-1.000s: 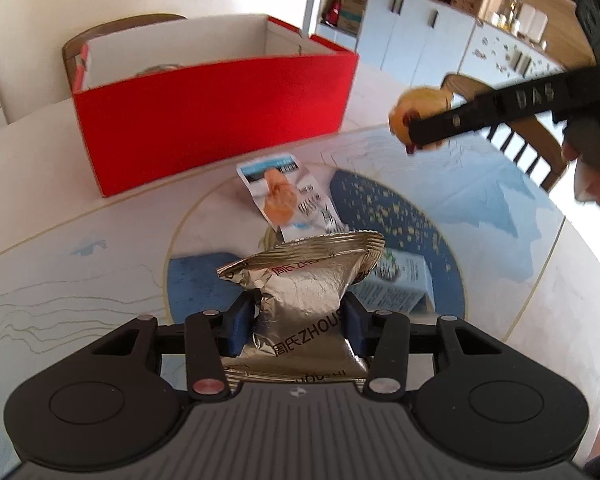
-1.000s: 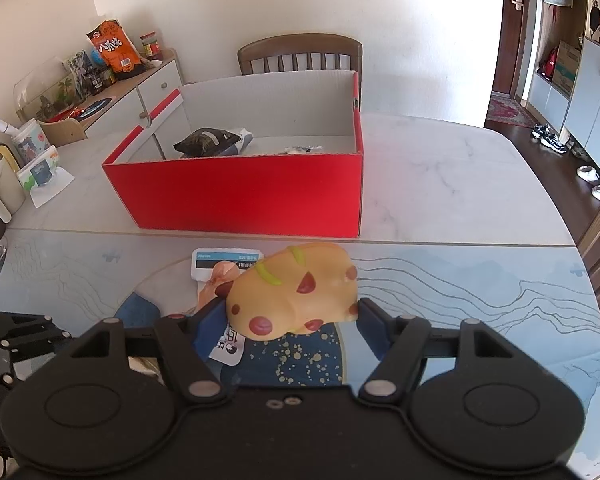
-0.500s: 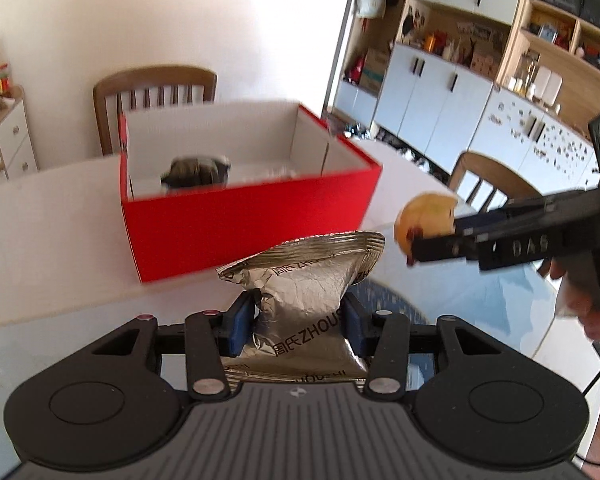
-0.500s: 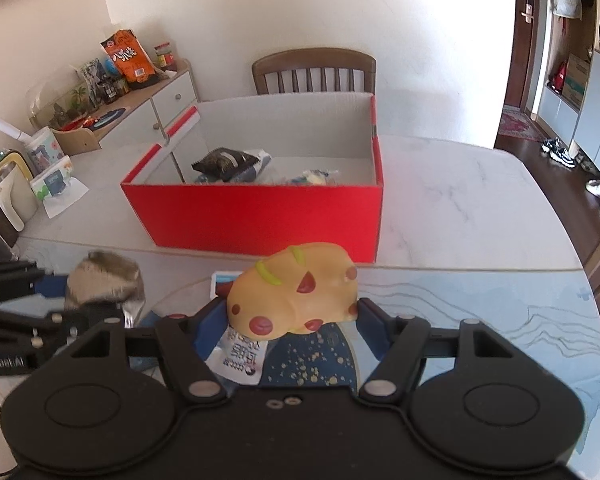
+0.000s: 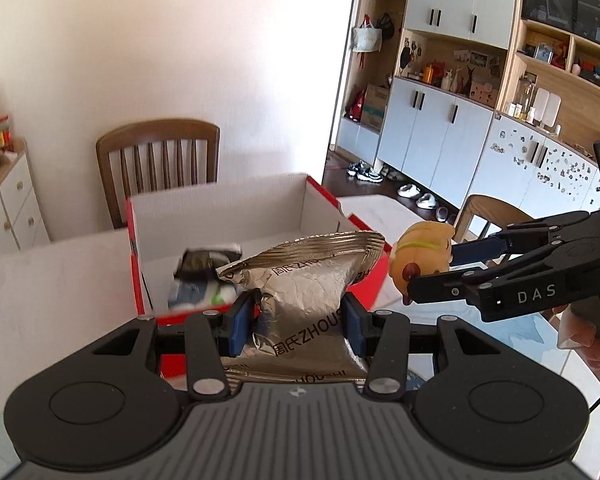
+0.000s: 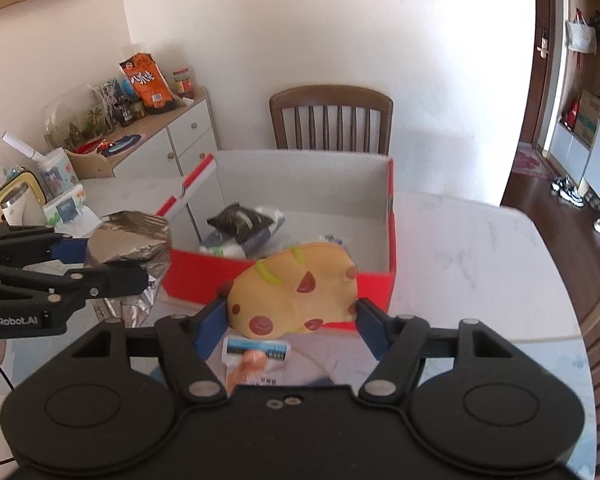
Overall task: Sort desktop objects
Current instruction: 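Carry the gold packet and yellow toy over the red box with both tools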
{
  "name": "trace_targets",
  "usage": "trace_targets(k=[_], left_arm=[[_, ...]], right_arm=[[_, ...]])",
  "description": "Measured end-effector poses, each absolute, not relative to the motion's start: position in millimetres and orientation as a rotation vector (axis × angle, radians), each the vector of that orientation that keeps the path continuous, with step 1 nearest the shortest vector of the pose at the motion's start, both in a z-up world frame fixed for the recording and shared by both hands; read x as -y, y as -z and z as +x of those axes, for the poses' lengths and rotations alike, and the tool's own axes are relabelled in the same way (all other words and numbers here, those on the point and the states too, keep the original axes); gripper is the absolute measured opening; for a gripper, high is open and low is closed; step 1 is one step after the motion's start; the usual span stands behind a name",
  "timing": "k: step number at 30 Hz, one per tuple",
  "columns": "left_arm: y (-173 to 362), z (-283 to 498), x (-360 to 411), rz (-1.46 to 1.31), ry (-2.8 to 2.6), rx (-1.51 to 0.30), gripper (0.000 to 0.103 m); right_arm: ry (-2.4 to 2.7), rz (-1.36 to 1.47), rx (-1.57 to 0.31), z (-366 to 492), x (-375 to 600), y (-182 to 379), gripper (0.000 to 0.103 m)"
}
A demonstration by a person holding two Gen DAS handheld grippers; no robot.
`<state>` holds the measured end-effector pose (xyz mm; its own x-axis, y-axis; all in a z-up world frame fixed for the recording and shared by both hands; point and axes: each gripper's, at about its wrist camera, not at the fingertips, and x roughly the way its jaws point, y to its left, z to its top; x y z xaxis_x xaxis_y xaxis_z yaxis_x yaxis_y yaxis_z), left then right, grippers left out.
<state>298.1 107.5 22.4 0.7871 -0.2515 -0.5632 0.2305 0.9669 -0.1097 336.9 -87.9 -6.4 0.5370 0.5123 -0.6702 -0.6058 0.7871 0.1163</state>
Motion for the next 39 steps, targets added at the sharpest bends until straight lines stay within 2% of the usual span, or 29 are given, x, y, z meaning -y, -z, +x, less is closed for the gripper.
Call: trace_targets(k=[10,28,39], left_arm=[[-30,336,-118,-0.010,0.243,-0.625,0.046],[-14,414,-119,0.064,0.237,-0.690,0.046],[17,447,-124,0.113,0.195,-0.757,0.046]], right_arm=[[-0.706,-0.176,-0.696,361,62,-12,0.068],[-0.627,-0.201,-0.688,434,28,-7,0.068],[-0.582,-0.253,-0.724,472,-7,26,0.068]])
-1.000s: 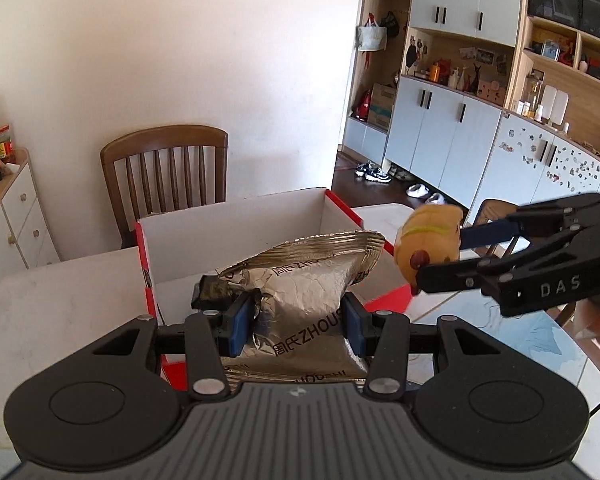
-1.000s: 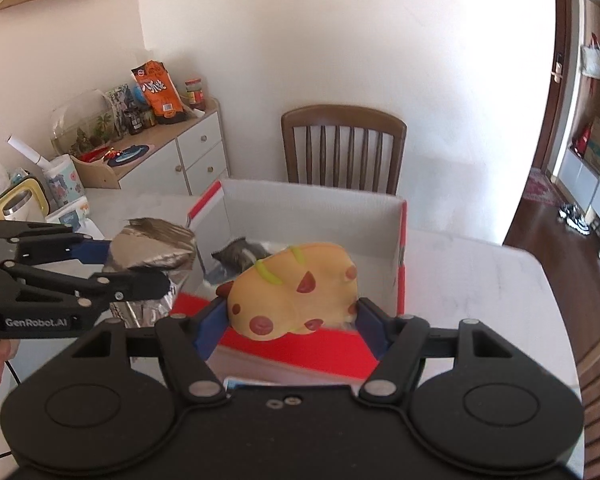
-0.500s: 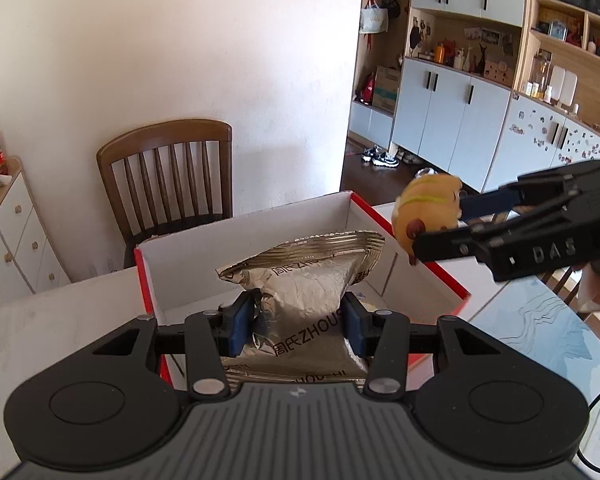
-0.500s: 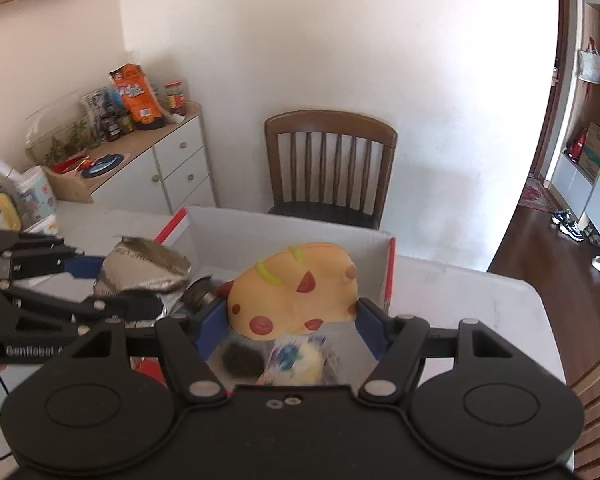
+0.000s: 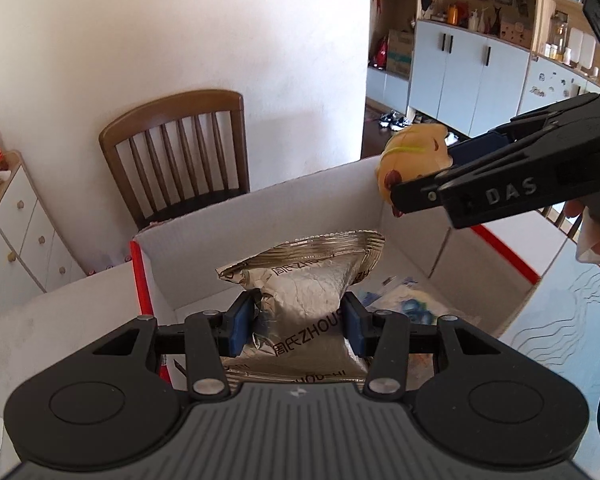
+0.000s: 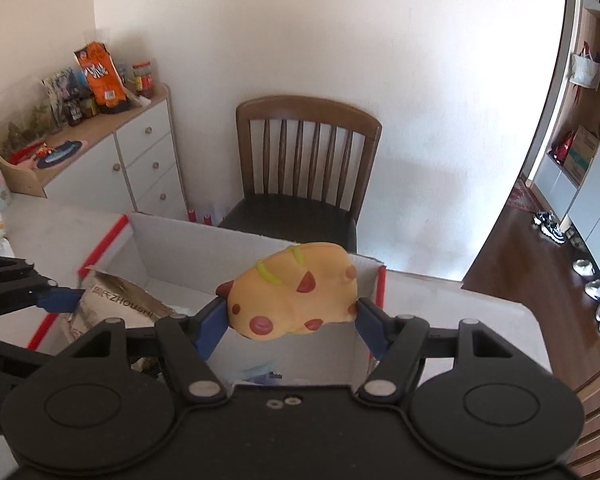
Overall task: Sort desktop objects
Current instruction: 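Carry the gold packet and yellow toy over the red box with both tools, then lower both tools into the box and open them to drop the items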
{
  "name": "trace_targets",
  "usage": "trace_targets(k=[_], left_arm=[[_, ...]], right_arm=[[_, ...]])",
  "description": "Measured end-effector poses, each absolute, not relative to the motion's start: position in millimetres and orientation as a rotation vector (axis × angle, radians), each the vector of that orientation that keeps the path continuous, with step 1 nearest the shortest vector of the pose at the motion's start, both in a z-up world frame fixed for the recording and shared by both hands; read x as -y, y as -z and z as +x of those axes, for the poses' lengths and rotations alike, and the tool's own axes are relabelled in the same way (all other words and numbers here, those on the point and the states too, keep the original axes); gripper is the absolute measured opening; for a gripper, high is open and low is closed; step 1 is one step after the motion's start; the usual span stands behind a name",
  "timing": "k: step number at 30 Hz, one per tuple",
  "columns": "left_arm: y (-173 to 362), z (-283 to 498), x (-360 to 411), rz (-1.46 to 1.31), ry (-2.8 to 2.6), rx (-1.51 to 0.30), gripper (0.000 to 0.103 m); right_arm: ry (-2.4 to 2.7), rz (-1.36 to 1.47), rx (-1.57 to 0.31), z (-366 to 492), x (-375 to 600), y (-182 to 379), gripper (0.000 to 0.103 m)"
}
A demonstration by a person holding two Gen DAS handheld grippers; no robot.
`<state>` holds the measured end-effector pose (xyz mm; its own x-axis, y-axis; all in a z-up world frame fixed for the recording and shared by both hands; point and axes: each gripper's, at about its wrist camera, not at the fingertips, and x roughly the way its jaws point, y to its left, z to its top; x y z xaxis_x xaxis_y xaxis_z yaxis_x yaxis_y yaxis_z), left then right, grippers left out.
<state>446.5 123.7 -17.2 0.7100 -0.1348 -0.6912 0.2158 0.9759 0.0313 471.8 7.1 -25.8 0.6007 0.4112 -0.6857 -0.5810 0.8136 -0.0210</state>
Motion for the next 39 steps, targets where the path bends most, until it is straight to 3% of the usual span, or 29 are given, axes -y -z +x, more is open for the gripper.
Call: trace_targets(k=[23,39], left_arm=[[45,472,-143,0.068,0.172,-0.828,0.046],[49,479,-145,0.049,0.166,-0.838,0.048]], right_arm=[[-0.597,-0.416,-0.909,503,-56,94,0.070],[-0.686,-0.380,-0.873,488,-36,71,0.076]])
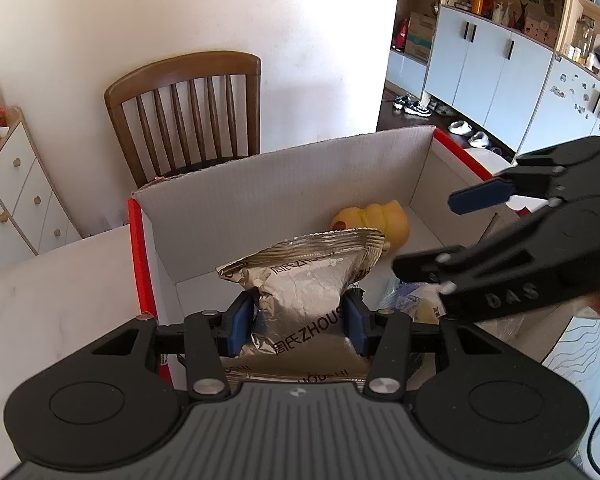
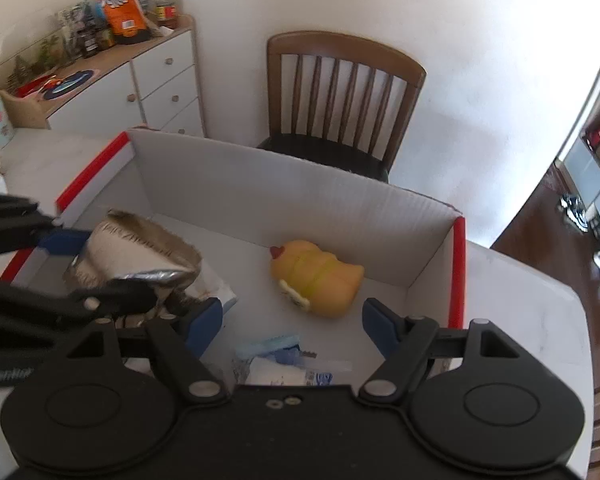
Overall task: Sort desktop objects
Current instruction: 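Lower both tools into the box and open them to drop the items, then move both tools back over the remaining items on the table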
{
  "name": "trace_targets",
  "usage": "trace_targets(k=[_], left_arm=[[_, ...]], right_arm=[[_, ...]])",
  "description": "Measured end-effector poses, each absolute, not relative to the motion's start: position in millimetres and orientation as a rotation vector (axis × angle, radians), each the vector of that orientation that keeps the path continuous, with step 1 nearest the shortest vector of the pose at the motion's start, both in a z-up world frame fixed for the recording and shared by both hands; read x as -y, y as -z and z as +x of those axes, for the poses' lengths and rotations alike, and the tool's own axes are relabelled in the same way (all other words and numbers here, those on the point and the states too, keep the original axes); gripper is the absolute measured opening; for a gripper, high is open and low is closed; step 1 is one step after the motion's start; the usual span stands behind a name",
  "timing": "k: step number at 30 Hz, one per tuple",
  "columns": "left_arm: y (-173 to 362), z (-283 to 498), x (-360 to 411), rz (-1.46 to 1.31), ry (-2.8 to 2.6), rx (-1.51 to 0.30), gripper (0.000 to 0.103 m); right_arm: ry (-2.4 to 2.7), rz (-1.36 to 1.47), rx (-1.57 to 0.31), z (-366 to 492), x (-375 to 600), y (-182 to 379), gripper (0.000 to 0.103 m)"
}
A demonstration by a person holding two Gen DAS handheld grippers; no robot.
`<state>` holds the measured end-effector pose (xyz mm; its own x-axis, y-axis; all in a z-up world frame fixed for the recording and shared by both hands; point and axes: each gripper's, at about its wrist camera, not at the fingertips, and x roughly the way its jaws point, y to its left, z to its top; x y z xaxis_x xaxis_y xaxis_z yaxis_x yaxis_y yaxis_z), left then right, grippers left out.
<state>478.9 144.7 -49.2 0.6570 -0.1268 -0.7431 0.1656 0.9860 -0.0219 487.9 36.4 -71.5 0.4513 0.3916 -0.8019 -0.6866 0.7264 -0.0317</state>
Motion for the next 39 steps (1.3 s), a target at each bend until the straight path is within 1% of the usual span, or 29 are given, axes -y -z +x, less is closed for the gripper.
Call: trace_targets(k=[2,3,5,6,8,21,39], left_arm=[[48,478,-144,0.050,0.166,-0.835,0.050],[47,477,-143,0.055,0.160,-0.831,0.056],[44,475,-142,0.059,0.150,-0.826,0.064],[43,473,-142,0.056,0.152,-0.820,0.068],[38,468,-142,0.054,0.155,-0.806,0.071],[4,428,-128,0.079,0.185,-0.754,0.071],[-27,356,-108,0.070,0.214,-0.713,0.071]], right_arm=[[-0.693,-0.386,-0.869,486,-32,68,0.077],[-0.701,-0.382,-0.871,485,-30,66,0.077],[-0.704,-0.378,-0.869,483,-24,63,0.077],[-0.705,-0.376,-0.867,481,-21,61,0.077],[-0.709,-0.367,-0.865,480,-15,57,0.077],[-0.724,-0.354,-0.825,457,11,28,0.078],[-0.747,-0.293,-0.771,384,50,-4,0.078]])
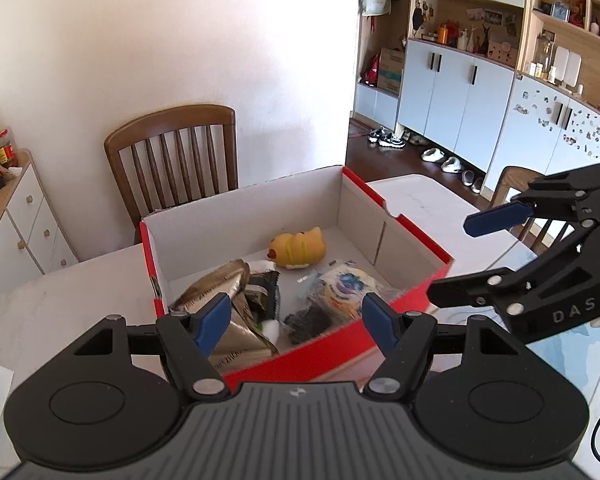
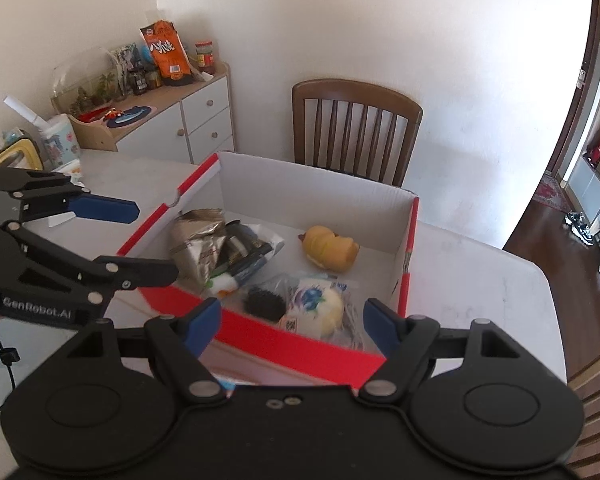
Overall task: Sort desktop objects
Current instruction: 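Move both tools back over the remaining items on the table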
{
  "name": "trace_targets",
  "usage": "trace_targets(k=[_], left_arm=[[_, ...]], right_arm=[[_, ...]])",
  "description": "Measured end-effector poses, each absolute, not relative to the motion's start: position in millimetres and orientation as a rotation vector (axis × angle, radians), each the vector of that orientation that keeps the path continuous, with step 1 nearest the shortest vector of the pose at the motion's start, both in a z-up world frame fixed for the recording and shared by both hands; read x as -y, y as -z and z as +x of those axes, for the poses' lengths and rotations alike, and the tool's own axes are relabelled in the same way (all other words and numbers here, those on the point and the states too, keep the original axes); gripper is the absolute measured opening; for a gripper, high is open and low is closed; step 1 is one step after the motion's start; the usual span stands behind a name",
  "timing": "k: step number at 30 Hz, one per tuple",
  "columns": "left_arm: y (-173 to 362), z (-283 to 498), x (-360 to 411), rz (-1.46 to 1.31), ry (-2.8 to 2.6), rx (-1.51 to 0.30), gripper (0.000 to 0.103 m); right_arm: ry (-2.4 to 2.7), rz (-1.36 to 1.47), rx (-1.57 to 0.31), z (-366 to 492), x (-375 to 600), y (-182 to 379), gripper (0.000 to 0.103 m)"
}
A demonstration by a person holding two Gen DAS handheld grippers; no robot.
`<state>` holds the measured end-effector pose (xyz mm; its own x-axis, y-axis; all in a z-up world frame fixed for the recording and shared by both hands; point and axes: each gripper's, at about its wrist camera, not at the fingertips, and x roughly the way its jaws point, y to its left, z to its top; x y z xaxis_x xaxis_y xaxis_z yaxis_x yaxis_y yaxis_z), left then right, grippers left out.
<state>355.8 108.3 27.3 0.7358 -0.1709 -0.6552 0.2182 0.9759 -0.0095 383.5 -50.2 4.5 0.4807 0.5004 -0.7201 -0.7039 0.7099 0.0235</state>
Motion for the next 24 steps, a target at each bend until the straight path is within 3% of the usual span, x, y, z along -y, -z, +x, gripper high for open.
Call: trace_targets(k=[24], left_arm=[[-3,290,-89,0.001,0.204,-0.737,0.071]], right_arm=[[-0.691,-0.196,-0.760,293,89,27,0.077]])
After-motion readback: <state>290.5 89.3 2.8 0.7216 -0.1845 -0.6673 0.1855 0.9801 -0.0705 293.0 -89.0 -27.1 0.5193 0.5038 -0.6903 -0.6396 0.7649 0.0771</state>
